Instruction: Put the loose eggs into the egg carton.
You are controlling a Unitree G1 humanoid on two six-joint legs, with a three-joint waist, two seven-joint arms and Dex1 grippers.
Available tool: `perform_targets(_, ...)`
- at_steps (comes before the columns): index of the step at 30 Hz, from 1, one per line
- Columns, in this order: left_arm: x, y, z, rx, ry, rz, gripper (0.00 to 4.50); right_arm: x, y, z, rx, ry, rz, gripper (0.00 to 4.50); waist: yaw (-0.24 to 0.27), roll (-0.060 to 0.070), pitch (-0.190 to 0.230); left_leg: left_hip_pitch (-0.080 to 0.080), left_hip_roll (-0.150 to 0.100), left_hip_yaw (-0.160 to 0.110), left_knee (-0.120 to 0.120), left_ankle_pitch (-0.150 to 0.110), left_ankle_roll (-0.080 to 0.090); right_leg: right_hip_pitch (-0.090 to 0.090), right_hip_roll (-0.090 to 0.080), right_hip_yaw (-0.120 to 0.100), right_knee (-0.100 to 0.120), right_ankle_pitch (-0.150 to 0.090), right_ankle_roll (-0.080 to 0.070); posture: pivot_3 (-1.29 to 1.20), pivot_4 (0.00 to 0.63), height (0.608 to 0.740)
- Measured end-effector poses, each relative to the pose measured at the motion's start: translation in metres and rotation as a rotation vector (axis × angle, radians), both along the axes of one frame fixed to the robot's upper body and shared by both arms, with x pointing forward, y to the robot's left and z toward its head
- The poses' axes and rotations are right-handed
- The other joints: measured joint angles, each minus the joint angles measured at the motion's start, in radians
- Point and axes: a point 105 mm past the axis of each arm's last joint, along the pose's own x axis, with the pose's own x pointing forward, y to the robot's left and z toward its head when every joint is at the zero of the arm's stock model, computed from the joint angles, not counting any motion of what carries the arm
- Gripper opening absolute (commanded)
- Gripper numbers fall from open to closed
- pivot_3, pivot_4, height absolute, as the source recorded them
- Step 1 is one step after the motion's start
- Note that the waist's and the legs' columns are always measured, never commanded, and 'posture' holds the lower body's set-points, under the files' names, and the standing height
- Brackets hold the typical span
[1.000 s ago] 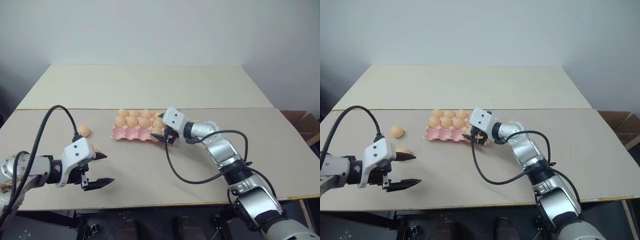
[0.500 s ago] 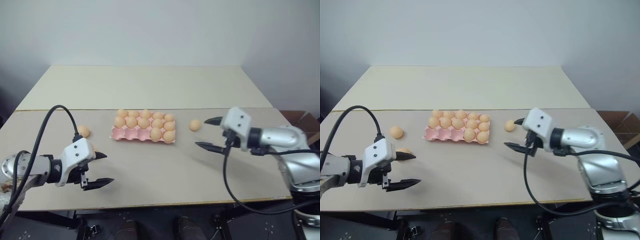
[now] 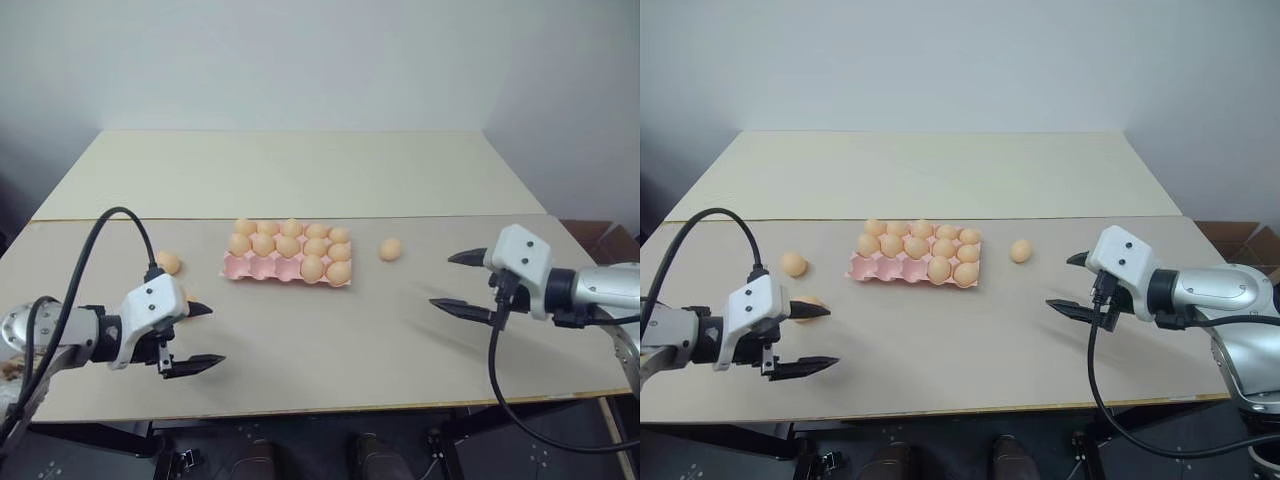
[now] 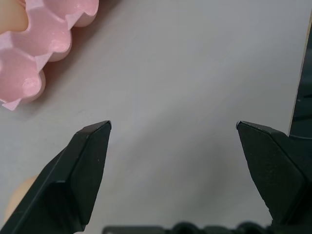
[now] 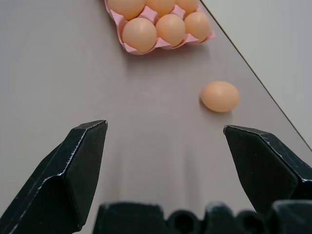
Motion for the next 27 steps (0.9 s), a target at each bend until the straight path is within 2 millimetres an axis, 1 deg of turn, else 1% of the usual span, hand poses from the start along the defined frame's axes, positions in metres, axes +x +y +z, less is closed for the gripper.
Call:
perform_targets(4,0.002,-0.001,0.003,0.000,-0.015,-0.003,4.50,0.002,-0.001,0.000,0.004,-0.009,-0.015,4.45,0.000,0.000,0.000,0.000,0.000,0.000,0.000,0.000,0.000,0.000,0.000,0.000,0.000,0.000,0.000,0.00,0.150,0.740)
perform_targets(7,0.003,-0.004,0.002,0.000,-0.013,-0.013,4.50,0.011,0.003,-0.001,0.011,-0.021,-0.030,4.45,-0.003,0.000,0.000,0.001,0.000,0.000,0.000,0.000,0.000,0.000,0.000,0.000,0.000,0.000,0.000,0.00,0.150,0.740)
perform_targets(10,0.005,-0.008,0.004,0.000,-0.023,-0.026,4.50,0.030,0.011,-0.007,0.014,-0.039,-0.041,4.45,-0.005,0.000,0.000,0.001,0.000,0.000,0.000,0.000,0.000,0.000,0.001,0.000,0.000,0.000,0.000,0.00,0.150,0.740)
perform_targets(14,0.008,-0.010,0.003,0.009,-0.022,-0.035,4.50,0.063,0.034,-0.015,0.028,-0.077,-0.044,4.45,-0.009,0.000,0.000,0.000,0.000,0.000,0.000,0.000,0.000,0.000,0.001,0.001,0.001,0.001,0.001,0.00,0.150,0.740)
perform_targets(17,0.010,-0.010,0.003,0.017,-0.030,-0.030,4.50,0.085,0.048,-0.024,0.027,-0.081,-0.057,4.45,-0.006,0.000,0.000,-0.001,0.000,0.000,0.000,0.000,0.000,-0.001,0.001,0.001,0.001,0.003,0.005,0.00,0.150,0.740)
perform_targets(20,0.011,-0.007,0.001,0.033,-0.031,-0.016,4.50,0.107,0.055,-0.031,0.013,-0.086,-0.094,4.45,-0.004,0.000,0.000,-0.002,0.000,0.000,0.000,0.000,0.000,-0.001,0.001,0.000,0.000,0.004,0.005,0.00,0.150,0.740)
perform_targets(22,0.011,-0.006,0.000,0.039,-0.028,-0.014,4.50,0.118,0.058,-0.035,0.021,-0.084,-0.115,4.45,-0.003,0.000,0.000,-0.002,0.000,0.000,0.000,0.000,0.000,-0.001,0.001,0.000,0.000,0.004,0.006,0.00,0.150,0.740)
perform_targets(27,0.011,-0.005,-0.001,0.044,-0.026,-0.012,4.50,0.132,0.057,-0.046,-0.002,-0.088,-0.146,4.45,-0.005,0.000,0.000,-0.002,0.000,0.000,0.000,0.000,0.000,-0.001,0.001,0.000,0.000,0.004,0.006,0.00,0.150,0.740)
